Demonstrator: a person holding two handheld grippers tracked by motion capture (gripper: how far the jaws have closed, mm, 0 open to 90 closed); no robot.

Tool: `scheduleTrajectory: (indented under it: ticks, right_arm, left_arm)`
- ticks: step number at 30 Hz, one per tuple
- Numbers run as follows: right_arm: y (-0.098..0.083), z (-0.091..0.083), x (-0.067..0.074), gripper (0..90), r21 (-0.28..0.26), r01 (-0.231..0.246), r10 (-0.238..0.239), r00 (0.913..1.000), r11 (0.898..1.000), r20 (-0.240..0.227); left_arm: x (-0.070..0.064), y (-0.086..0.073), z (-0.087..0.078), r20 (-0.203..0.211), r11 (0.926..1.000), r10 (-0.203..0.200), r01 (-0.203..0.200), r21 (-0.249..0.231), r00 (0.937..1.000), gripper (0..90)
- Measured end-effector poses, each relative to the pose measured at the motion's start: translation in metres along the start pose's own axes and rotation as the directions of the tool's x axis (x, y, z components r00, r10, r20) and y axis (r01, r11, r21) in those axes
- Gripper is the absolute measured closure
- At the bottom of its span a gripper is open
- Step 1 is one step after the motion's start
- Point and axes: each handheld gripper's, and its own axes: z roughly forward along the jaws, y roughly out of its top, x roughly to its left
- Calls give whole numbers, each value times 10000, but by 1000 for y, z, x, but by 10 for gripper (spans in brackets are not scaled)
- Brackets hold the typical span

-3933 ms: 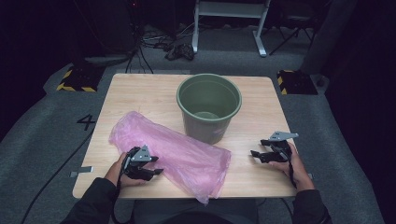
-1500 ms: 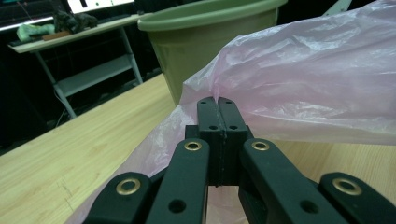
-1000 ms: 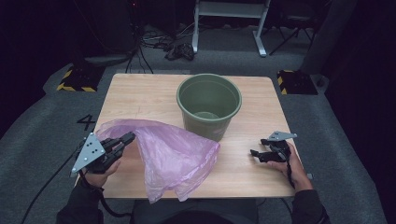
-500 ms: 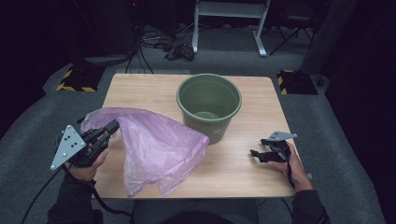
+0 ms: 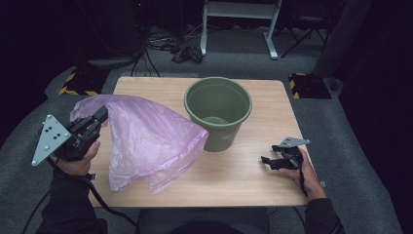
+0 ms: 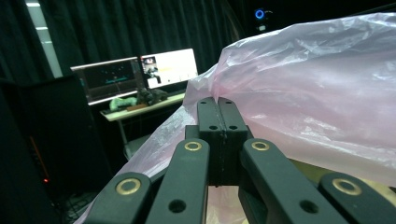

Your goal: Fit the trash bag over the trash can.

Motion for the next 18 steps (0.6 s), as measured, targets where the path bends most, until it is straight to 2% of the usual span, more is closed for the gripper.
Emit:
scheduleTrajectory:
  ticks: [7,12,18]
  right_arm:
    - [0,0,0,256,4,-2,2,10000,10000,5]
    - [1,1,-1,259,-5,-10,10,10000,10000,-38]
    - [1,1,-2,262,-5,-39,39,10000,10000,-13]
  left_arm:
    - [2,16,20,-390,9988,492,-488,106,9980,900]
    - [3,23,39,-524,9987,489,-481,157,9974,900]
    - [4,31,62,-405,9974,610,-593,407,9973,900]
